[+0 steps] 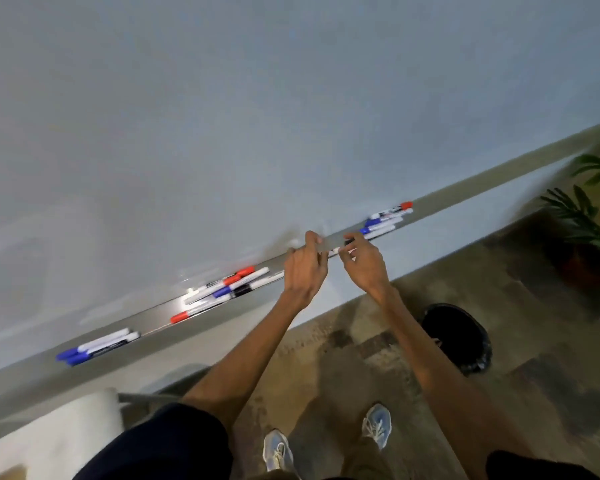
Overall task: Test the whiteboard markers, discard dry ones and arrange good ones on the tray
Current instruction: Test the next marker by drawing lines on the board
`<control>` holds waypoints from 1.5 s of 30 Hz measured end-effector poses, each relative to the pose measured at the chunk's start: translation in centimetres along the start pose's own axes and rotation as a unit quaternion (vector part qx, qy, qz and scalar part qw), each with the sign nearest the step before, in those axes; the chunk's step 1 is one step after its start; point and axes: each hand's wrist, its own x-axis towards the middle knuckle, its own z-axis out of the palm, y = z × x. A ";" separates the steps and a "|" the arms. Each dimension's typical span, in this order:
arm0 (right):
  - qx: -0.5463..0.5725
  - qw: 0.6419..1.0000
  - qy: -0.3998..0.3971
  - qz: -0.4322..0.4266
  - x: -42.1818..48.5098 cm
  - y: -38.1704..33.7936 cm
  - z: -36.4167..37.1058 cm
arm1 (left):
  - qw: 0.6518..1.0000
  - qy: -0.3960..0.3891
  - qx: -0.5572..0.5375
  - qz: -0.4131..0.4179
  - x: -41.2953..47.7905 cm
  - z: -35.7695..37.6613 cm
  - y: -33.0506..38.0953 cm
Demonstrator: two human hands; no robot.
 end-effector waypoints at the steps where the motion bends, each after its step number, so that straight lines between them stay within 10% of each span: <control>1: -0.001 1.000 -0.010 -0.019 -0.1 -1.2 1.1 | 1.000 0.014 0.009 -0.004 -0.3 -1.1 -1.3; 18: -0.096 0.961 -0.124 -0.226 -3.3 -14.6 19.1 | 0.986 -0.006 0.066 -0.151 -8.7 -14.7 -21.2; 45: -0.248 0.921 -0.038 -0.299 -3.9 -12.4 22.5 | 0.980 -0.019 0.108 -0.169 -9.7 -12.5 -23.5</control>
